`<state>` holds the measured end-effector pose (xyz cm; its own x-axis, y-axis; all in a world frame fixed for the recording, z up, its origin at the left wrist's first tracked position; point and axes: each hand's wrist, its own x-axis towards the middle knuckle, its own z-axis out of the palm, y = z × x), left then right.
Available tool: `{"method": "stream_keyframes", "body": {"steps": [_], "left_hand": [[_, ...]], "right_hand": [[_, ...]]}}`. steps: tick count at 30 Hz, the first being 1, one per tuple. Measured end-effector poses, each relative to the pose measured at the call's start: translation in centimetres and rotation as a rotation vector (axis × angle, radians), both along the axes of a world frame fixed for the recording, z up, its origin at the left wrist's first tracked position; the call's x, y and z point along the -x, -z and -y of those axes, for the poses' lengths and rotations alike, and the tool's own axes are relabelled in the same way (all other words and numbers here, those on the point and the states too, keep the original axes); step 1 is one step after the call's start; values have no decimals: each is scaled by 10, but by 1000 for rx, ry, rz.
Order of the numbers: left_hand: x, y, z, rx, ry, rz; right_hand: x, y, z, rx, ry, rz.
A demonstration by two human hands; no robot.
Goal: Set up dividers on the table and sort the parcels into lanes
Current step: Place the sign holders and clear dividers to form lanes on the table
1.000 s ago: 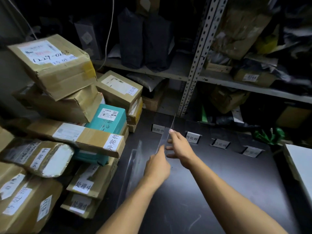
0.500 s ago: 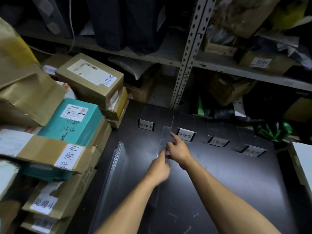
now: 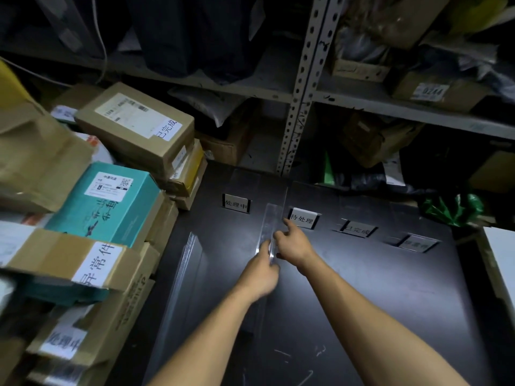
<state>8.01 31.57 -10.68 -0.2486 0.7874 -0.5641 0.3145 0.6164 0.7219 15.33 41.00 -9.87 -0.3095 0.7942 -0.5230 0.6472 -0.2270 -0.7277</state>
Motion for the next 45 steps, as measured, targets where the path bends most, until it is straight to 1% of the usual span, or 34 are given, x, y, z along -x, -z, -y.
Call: {"method": "stream_keyframes", "body": {"steps": [3, 5, 7, 9, 13, 15, 17, 20, 22, 24, 26, 28, 34, 40, 42, 45], "left_hand": [[10, -7, 13, -58, -37, -5], [20, -14, 27, -120, -76, -22], [32, -22, 45, -193, -138, -72], [45, -29, 67, -248, -195, -149], [73, -33, 113, -252, -260, -303], [82, -32, 135, -250, -258, -360], [85, -31, 155, -336, -255, -391], [88, -27, 177, -456, -356, -421], [90, -19, 188, -420, -387, -392], [93, -9, 198, -261, -358, -325], [93, 1, 206, -105, -286, -220], [90, 5, 212, -45, -227, -152], [89, 1, 216, -27, -236, -165], [89, -38, 209, -51, -283, -235], [85, -56, 207, -67, -271, -270], [74, -84, 206, -81, -226, -361]], "right_hand": [[-3, -13, 9, -81, -38, 103], [-2, -26, 22, -222, -41, 144], [1, -38, 38, -397, -41, 139], [11, -49, 57, -460, -67, 116], [38, -59, 100, -391, -181, 52], [51, -57, 126, -337, -248, 46], [62, -49, 151, -249, -318, 48], [75, -36, 181, -148, -404, 69], [81, -30, 197, -89, -414, 62], [86, -24, 208, -55, -415, 67], [89, -19, 214, -40, -419, 73], [92, -16, 218, -26, -406, 75], [94, -17, 220, 25, -382, 54], [92, -28, 222, 83, -380, 28], [91, -36, 220, 60, -386, 32], [82, -54, 217, -76, -326, -17]]}}
